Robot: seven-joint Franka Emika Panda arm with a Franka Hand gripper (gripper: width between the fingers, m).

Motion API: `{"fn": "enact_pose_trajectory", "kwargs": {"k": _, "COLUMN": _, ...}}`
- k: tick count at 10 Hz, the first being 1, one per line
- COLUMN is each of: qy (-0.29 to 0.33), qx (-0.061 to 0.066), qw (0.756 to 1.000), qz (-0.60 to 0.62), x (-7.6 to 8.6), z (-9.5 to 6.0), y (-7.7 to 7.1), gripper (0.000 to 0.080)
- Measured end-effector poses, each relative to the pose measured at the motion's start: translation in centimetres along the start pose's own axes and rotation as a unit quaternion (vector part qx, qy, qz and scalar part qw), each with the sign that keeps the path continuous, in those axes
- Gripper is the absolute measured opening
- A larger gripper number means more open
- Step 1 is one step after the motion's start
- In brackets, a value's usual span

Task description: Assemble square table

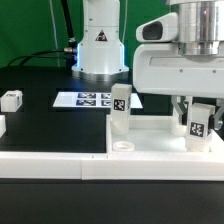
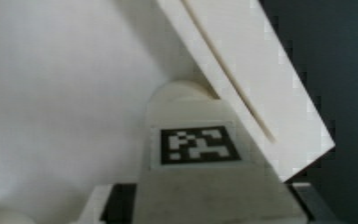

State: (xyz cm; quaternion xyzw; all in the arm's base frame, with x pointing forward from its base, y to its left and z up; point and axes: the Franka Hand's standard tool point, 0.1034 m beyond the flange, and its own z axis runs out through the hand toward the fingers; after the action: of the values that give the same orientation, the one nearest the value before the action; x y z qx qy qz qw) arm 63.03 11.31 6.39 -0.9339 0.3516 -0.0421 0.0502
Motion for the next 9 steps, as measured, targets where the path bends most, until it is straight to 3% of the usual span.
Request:
{"fn": "enact_pose_trajectory", "kwargs": {"k": 2, "qy": -0.001, "qx": -0.001, "qw": 0.997, "qz": 0.076, "x": 0.02, "z": 0.01, "y": 0.04, "gripper": 0.0288}}
{"fn": "enact_pose_trajectory", "kwargs": {"k": 5, "qy": 0.001, "qx": -0.007, "qw": 0.964, "qz": 0.265, "x": -0.11, "z": 0.03, "y": 0.09, "gripper": 0.0288}}
{"fn": "enact_pose_trajectory", "kwargs": {"k": 6, "qy": -0.003, "qx": -0.007, "qw": 0.944, "qz": 0.328, "x": -0.16, "z": 0.03, "y": 0.12, "gripper": 0.0288}}
{"fn": "enact_pose_trajectory", "kwargs": {"k": 8, "qy": -0.025, "qx": 0.000, "qw": 0.876, "qz": 0.482, "x": -0.15, "z": 0.09, "y": 0.03, "gripper": 0.0290}}
{"fn": "enact_pose_trajectory", "kwargs": {"k": 9, "qy": -0.032, "qx": 0.003, "qw": 0.854, "qz": 0.520, "x": -0.16, "z": 0.09, "y": 0.00, "gripper": 0.0290}}
